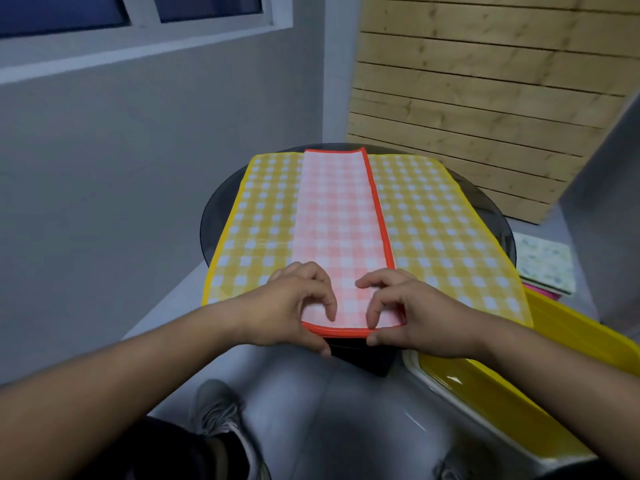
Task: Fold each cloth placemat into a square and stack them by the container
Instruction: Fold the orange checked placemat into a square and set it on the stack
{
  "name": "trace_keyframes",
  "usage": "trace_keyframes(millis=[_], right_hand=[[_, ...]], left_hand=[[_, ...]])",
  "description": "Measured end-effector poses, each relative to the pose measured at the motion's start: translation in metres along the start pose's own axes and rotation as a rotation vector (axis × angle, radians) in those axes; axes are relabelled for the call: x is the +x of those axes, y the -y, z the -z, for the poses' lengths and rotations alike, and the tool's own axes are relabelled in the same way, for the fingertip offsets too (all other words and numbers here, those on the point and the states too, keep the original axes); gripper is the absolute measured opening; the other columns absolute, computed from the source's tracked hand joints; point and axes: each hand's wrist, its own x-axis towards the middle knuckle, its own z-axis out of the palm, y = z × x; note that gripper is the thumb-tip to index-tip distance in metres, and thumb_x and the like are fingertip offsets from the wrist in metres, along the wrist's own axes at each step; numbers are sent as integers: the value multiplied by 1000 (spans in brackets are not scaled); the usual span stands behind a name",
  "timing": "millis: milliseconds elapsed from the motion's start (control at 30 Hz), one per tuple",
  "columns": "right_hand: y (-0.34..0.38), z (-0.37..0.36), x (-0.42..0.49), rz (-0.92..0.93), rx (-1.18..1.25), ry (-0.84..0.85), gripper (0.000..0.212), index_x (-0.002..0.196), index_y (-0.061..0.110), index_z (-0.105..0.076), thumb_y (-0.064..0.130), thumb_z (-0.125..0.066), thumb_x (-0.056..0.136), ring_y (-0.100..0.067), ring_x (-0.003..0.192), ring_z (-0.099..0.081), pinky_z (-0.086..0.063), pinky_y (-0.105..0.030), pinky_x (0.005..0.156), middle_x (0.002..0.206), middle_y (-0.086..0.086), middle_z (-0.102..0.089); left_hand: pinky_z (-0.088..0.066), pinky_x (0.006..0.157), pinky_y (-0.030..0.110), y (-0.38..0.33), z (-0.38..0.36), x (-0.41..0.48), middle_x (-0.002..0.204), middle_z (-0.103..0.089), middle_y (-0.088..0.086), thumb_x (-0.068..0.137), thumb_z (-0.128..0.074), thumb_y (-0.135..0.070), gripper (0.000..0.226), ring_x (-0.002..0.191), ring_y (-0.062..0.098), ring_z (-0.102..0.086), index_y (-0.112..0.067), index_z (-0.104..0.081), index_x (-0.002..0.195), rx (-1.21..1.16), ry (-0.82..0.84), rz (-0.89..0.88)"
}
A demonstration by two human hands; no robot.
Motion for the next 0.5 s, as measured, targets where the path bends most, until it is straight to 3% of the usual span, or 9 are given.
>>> trace_keyframes(millis=[300,500], right_hand=[[12,0,-4,5,-111,18,30,85,33,-65,52,-81,70,6,127,-27,-23,-8,100,135,20,-40],[14,-5,-1,25,-85,-40,34,83,38,-63,62,-78,66,5,125,-32,-31,-27,108,129,23,-45]], left_hand=[[-34,101,23,1,1,-6,113,-48,-20,62,-89,-45,40,113,0,-42,-37,-65,93,59,20,-61],[-46,93,23,-2,6,-7,106,-64,-3,69,-91,-22,20,102,12,-61,-20,-77,83,-291,-33,-7]])
